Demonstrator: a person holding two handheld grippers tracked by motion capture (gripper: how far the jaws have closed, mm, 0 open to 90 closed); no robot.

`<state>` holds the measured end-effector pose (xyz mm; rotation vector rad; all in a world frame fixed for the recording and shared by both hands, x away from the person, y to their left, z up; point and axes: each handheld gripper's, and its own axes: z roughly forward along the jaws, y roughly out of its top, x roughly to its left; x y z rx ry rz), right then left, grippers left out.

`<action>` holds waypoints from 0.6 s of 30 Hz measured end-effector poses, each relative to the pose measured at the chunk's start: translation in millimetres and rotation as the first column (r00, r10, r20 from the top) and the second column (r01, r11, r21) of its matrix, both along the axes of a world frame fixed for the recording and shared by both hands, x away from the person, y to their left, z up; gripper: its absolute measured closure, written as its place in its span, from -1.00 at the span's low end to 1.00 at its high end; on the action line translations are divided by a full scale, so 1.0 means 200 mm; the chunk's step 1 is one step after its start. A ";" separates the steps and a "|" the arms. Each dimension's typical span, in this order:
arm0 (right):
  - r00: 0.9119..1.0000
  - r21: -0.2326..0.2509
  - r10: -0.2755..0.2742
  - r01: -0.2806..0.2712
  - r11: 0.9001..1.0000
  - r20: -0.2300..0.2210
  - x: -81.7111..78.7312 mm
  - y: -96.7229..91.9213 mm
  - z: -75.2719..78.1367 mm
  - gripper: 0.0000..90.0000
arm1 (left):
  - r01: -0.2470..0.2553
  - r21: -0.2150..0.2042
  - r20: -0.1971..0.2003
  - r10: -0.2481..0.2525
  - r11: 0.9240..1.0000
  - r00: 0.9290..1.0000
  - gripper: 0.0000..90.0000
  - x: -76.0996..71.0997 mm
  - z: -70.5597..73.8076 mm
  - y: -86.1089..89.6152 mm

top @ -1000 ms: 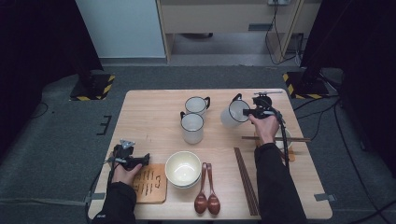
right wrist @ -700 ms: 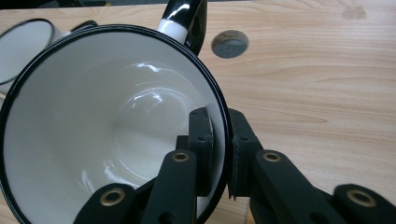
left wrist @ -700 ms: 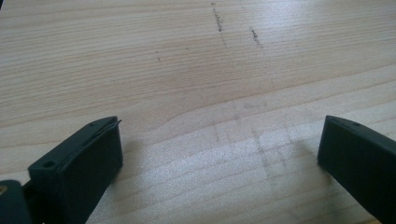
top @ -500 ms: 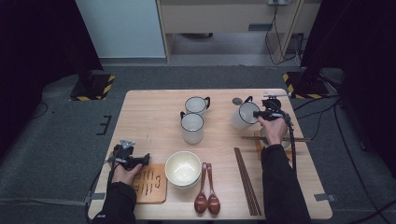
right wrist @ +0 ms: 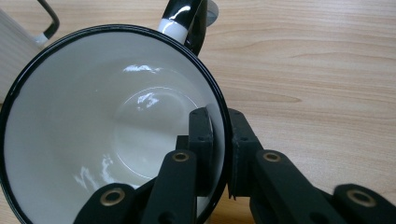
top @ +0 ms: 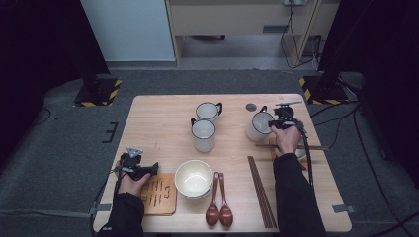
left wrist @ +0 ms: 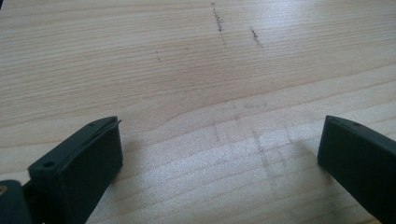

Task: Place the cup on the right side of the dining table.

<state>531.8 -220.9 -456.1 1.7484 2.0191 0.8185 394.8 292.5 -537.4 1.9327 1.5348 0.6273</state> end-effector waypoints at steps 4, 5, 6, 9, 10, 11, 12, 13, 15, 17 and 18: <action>1.000 -0.024 -0.001 0.001 1.000 -0.001 0.01 0.01 -0.02 0.84 | 0.000 0.000 0.000 0.000 1.000 1.000 -1.00 0.00 0.00 0.00; 1.000 -0.028 -0.004 0.003 1.000 -0.002 0.01 0.02 -0.02 0.84 | 0.000 0.000 0.000 0.000 1.000 1.000 -1.00 0.00 0.00 0.00; 1.000 -0.032 -0.002 0.003 0.999 0.001 0.01 0.02 -0.02 0.84 | 0.000 0.000 0.000 0.000 1.000 1.000 -1.00 0.00 0.00 0.00; 1.000 -0.038 -0.007 0.007 0.999 -0.002 0.00 0.02 -0.01 0.84 | 0.000 0.000 0.000 0.000 1.000 1.000 -1.00 0.00 0.00 0.00; 1.000 -0.045 -0.002 0.002 0.999 0.004 0.00 0.03 -0.01 0.84 | 0.000 0.000 0.000 0.000 1.000 1.000 -1.00 0.00 0.00 0.00; 1.000 -0.048 -0.001 0.001 0.999 0.006 0.00 0.03 -0.01 0.84 | 0.000 0.000 0.000 0.000 1.000 1.000 -1.00 0.00 0.00 0.00; 1.000 -0.050 0.001 0.000 0.999 0.006 0.00 0.03 -0.01 0.84 | 0.000 0.000 0.000 0.000 1.000 1.000 -1.00 0.00 0.00 0.00; 1.000 -0.053 0.003 -0.003 0.999 0.009 0.00 0.03 -0.01 0.84 | 0.000 0.000 0.000 0.000 1.000 1.000 -1.00 0.00 0.00 0.00; 1.000 -0.057 0.004 -0.003 0.998 0.017 0.00 0.03 -0.02 0.83 | 0.000 0.000 0.000 0.000 1.000 1.000 -1.00 0.00 0.00 0.00; 1.000 -0.060 -0.001 0.002 0.998 0.025 0.00 0.04 -0.02 0.83 | 0.000 0.000 0.000 0.000 1.000 1.000 -1.00 0.00 0.00 0.00; 1.000 -0.062 -0.002 0.004 0.998 0.030 0.00 0.04 -0.02 0.83 | 0.000 0.000 0.000 0.000 1.000 1.000 -1.00 0.00 0.00 0.00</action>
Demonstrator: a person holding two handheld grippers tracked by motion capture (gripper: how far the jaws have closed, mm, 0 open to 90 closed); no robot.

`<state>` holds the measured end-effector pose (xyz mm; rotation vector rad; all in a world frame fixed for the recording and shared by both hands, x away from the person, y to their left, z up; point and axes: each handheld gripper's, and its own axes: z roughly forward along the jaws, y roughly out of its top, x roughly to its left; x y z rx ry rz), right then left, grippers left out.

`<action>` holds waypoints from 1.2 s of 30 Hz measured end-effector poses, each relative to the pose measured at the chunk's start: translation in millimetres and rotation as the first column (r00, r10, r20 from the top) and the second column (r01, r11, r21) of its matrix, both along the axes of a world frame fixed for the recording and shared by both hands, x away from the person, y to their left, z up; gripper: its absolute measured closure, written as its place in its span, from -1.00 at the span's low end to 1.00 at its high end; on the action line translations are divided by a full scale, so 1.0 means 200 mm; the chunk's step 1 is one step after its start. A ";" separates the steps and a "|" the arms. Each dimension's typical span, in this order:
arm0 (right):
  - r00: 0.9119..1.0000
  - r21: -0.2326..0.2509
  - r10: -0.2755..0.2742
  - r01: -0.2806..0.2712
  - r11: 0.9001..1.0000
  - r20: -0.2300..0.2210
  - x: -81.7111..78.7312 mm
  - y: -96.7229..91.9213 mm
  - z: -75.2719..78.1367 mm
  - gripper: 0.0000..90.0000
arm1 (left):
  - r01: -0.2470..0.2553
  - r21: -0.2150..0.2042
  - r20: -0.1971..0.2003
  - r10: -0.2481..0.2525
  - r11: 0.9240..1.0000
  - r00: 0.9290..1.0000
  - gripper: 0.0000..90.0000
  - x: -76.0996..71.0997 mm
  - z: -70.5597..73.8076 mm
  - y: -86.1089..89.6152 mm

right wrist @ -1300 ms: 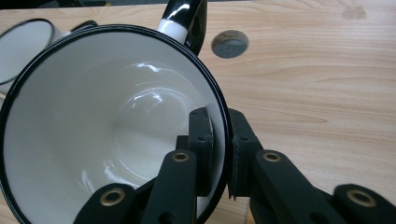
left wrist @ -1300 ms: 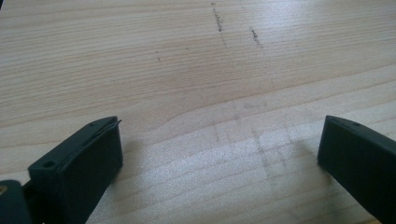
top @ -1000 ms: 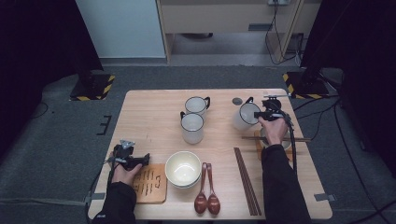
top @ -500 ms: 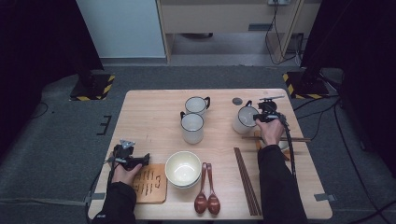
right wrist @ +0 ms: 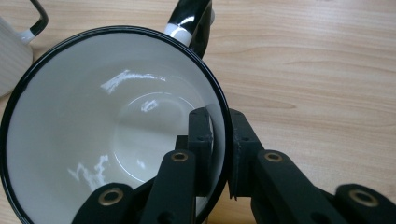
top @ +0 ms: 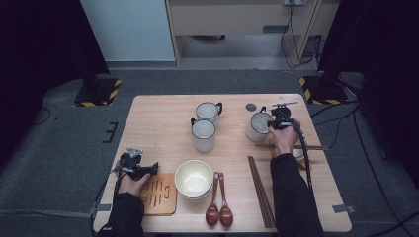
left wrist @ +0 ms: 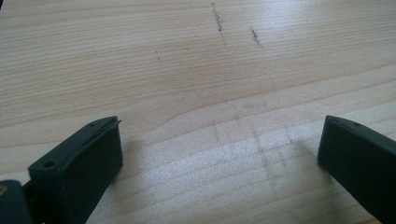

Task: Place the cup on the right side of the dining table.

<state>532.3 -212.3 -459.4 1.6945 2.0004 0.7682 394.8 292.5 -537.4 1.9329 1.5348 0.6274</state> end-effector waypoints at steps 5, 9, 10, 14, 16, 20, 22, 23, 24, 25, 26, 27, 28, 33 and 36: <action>0.998 -0.038 0.004 -0.002 0.999 0.057 0.00 0.02 0.00 0.81 | 0.000 0.000 0.000 0.000 1.000 1.000 -1.00 0.00 0.00 0.00; 0.995 -0.051 -0.003 0.008 0.999 0.101 0.00 0.02 0.01 0.76 | 0.000 0.000 0.000 0.000 1.000 1.000 -1.00 0.00 0.00 0.00; 0.994 -0.049 -0.007 0.012 0.999 0.112 0.00 0.02 0.02 0.73 | 0.000 0.000 0.000 0.000 1.000 1.000 -1.00 0.00 0.00 0.00; 0.990 -0.041 0.009 -0.003 0.999 0.141 -0.02 0.00 0.05 0.70 | 0.000 0.000 0.000 0.000 1.000 1.000 -1.00 0.00 0.00 0.00; 0.987 -0.029 0.030 -0.026 0.999 0.158 -0.03 -0.01 0.07 0.61 | 0.000 0.000 0.000 0.000 1.000 1.000 -1.00 0.00 0.00 0.00; 0.978 0.016 0.058 -0.062 0.998 0.199 -0.07 -0.02 0.13 0.49 | 0.000 0.000 0.000 0.000 1.000 1.000 -1.00 0.00 0.00 0.00; 0.973 0.042 0.073 -0.084 0.996 0.220 -0.10 -0.03 0.16 0.39 | 0.000 0.000 0.000 0.000 1.000 1.000 -1.00 0.00 0.00 0.00; 0.970 0.043 0.079 -0.091 0.995 0.229 -0.11 -0.03 0.18 0.36 | 0.000 0.000 0.000 0.000 1.000 1.000 -1.00 0.00 0.00 0.00; 0.965 0.047 0.093 -0.108 0.993 0.246 -0.13 -0.04 0.20 0.31 | 0.000 0.000 0.000 0.000 1.000 1.000 -1.00 0.00 0.00 0.00; 0.962 0.054 0.098 -0.116 0.992 0.255 -0.15 -0.04 0.22 0.26 | 0.000 0.000 0.000 0.000 1.000 1.000 -1.00 0.00 0.00 0.00; 0.959 0.052 0.107 -0.124 0.991 0.261 -0.16 -0.04 0.23 0.22 | 0.000 0.000 0.000 0.000 1.000 1.000 -1.00 0.00 0.00 0.00; 0.958 0.052 0.117 -0.135 0.989 0.262 -0.19 -0.04 0.25 0.15 | 0.000 0.000 0.000 0.000 1.000 1.000 -1.00 0.00 0.00 0.00; 0.957 0.049 0.125 -0.143 0.989 0.260 -0.20 -0.04 0.26 0.10 | 0.000 0.000 0.000 0.000 1.000 1.000 -1.00 0.00 0.00 0.00; 0.943 0.012 0.186 -0.196 0.980 0.277 -0.33 -0.03 0.33 -0.05 | 0.000 0.000 0.000 0.000 1.000 1.000 -1.00 0.00 0.00 0.00; 0.930 0.032 0.187 -0.208 0.978 0.315 -0.41 -0.05 0.37 -0.14 | 0.000 0.000 0.000 0.000 1.000 1.000 -1.00 0.00 0.00 0.00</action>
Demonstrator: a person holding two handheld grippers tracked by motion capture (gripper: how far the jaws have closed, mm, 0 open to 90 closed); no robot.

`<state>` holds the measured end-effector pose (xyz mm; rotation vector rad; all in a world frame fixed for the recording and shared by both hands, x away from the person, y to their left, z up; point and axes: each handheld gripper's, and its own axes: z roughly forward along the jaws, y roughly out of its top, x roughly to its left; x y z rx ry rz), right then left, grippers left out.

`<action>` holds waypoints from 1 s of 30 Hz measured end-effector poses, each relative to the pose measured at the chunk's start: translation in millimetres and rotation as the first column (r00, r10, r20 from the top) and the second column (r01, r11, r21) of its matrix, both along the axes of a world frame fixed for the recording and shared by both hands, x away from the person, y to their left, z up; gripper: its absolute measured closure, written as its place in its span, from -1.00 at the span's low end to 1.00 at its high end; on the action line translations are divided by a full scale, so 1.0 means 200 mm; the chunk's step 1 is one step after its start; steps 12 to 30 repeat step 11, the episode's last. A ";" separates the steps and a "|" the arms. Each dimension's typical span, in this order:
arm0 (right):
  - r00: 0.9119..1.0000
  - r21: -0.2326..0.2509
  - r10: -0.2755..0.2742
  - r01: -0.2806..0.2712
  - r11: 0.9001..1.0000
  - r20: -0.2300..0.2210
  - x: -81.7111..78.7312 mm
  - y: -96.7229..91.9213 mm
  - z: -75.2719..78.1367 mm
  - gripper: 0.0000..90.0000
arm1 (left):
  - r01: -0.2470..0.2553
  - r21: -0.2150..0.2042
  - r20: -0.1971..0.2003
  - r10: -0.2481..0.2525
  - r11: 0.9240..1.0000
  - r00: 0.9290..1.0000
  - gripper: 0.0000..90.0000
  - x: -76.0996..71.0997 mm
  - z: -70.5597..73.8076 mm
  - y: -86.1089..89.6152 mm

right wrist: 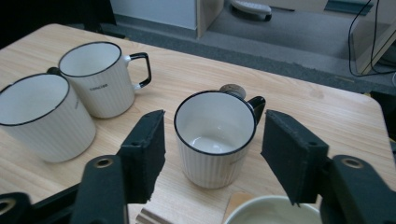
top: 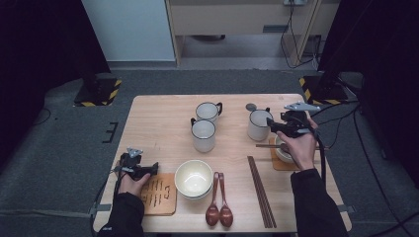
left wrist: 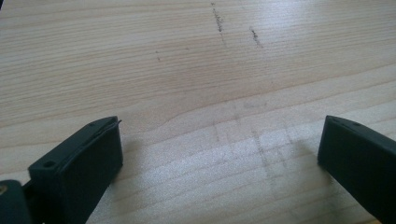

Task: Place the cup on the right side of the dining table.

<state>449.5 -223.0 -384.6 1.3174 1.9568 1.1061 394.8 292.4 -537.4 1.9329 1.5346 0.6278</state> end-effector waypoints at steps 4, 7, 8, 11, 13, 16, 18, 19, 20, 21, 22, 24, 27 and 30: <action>1.000 0.011 0.006 -0.006 1.000 0.022 -0.09 -0.05 0.02 -0.23 | 0.000 0.000 0.000 0.000 1.000 1.000 -1.00 0.00 0.00 0.00; 0.999 0.023 0.020 -0.020 1.000 0.028 -0.16 -0.09 0.01 -0.28 | 0.000 0.000 0.000 0.000 1.000 1.000 -1.00 0.00 0.00 0.00; 0.999 0.025 0.022 -0.023 0.999 0.032 -0.18 -0.10 0.01 -0.31 | 0.000 0.000 0.000 0.000 1.000 1.000 -1.00 0.00 0.00 0.00; 0.999 0.023 0.021 -0.022 1.000 0.039 -0.24 -0.14 -0.01 -0.35 | 0.000 0.000 0.000 0.000 1.000 1.000 -1.00 0.00 0.00 0.00; 0.999 0.023 0.021 -0.022 1.000 0.039 -0.24 -0.14 -0.01 -0.35 | 0.000 0.000 0.000 0.000 1.000 1.000 -1.00 0.00 0.00 0.00; 0.999 0.023 0.021 -0.022 1.000 0.039 -0.24 -0.14 -0.01 -0.35 | 0.000 0.000 0.000 0.000 1.000 1.000 -1.00 0.00 0.00 0.00; 0.999 0.023 0.021 -0.022 1.000 0.039 -0.24 -0.14 -0.01 -0.35 | 0.000 0.000 0.000 0.000 1.000 1.000 -1.00 0.00 0.00 0.00; 0.999 0.023 0.021 -0.022 1.000 0.039 -0.24 -0.14 -0.01 -0.35 | 0.000 0.000 0.000 0.000 1.000 1.000 -1.00 0.00 0.00 0.00; 0.999 0.023 0.021 -0.022 1.000 0.039 -0.24 -0.14 -0.01 -0.35 | 0.000 0.000 0.000 0.000 1.000 1.000 -1.00 0.00 0.00 0.00; 0.999 0.023 0.021 -0.022 1.000 0.039 -0.24 -0.14 -0.01 -0.35 | 0.000 0.000 0.000 0.000 1.000 1.000 -1.00 0.00 0.00 0.00; 0.999 0.023 0.021 -0.022 1.000 0.039 -0.24 -0.14 -0.01 -0.35 | 0.000 0.000 0.000 0.000 1.000 1.000 -1.00 0.00 0.00 0.00; 0.999 0.023 0.021 -0.022 1.000 0.039 -0.24 -0.14 -0.01 -0.35 | 0.000 0.000 0.000 0.000 1.000 1.000 -1.00 0.00 0.00 0.00; 0.999 0.023 0.021 -0.022 1.000 0.039 -0.24 -0.14 -0.01 -0.35 | 0.000 0.000 0.000 0.000 1.000 1.000 -1.00 0.00 0.00 0.00; 0.999 0.023 0.021 -0.022 1.000 0.039 -0.24 -0.14 -0.01 -0.35 | 0.000 0.000 0.000 0.000 1.000 1.000 -1.00 0.00 0.00 0.00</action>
